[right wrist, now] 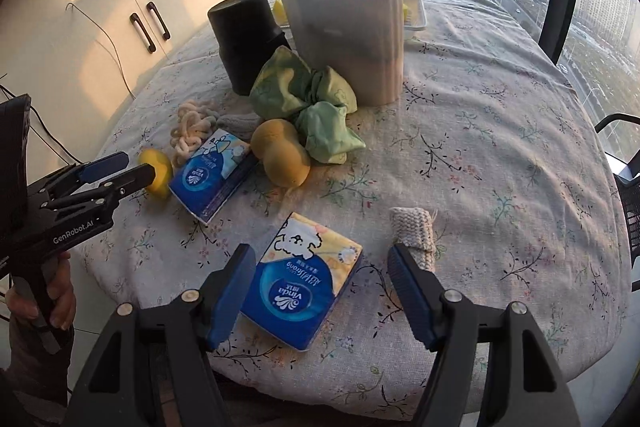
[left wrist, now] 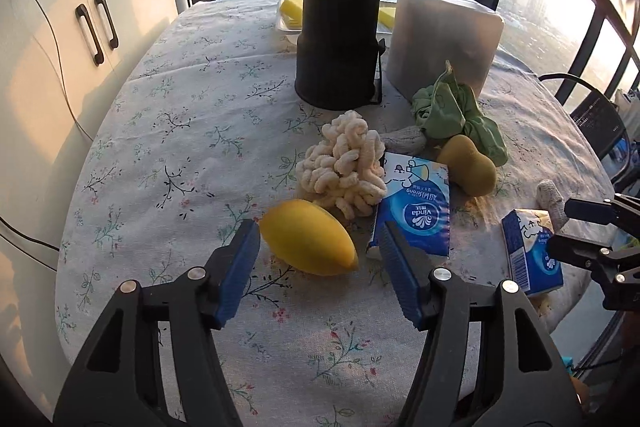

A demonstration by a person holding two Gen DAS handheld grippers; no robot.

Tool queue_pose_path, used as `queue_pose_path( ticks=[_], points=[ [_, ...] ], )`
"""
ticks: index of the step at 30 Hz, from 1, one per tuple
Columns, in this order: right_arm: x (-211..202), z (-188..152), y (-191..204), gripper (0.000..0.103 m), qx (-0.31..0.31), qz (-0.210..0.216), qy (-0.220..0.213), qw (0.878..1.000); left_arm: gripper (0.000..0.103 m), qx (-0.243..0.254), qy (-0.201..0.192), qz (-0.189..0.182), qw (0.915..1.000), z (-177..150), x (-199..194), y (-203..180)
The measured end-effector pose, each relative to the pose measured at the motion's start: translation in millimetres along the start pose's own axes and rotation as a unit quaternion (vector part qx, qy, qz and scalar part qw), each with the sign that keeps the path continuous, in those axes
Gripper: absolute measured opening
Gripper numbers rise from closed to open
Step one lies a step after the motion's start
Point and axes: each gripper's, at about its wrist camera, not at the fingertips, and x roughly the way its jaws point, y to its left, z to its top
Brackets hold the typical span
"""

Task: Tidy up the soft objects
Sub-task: 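Move both tools back toward the remaining objects, then grasp the yellow ball with the left tool while the right tool grasps a blue tissue pack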

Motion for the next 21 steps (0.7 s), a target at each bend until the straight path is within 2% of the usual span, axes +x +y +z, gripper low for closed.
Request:
queue_pose_path(
  ticks=[6, 13, 15, 16, 17, 21],
  points=[
    [11.2, -4.5, 15.0, 0.071, -0.021, -0.039, 0.008, 0.999, 0.060, -0.014, 0.025, 0.026, 0.9992, -0.2, 21.7, 2.4],
    [29.6, -9.0, 23.3, 0.072, -0.019, -0.041, 0.024, 0.999, 0.061, -0.047, 0.013, 0.008, 0.9988, -3.0, 30.1, 4.8],
    [34.9, -11.1, 26.8, 0.073, -0.022, -0.047, 0.027, 0.998, 0.058, -0.059, 0.007, 0.000, 0.9982, -3.5, 29.5, 5.3],
    [36.7, -12.0, 28.6, 0.071, -0.026, -0.050, 0.028, 0.998, 0.049, -0.065, 0.003, -0.009, 0.9978, -3.5, 28.2, 5.8],
    [36.8, -12.8, 31.0, 0.069, -0.034, -0.057, 0.024, 0.998, 0.046, -0.072, 0.000, -0.025, 0.9971, -3.8, 26.2, 6.0],
    [35.2, -13.1, 31.5, 0.064, -0.033, -0.053, 0.023, 0.998, 0.045, -0.078, -0.009, -0.036, 0.9962, -4.1, 20.5, 7.5]
  ],
)
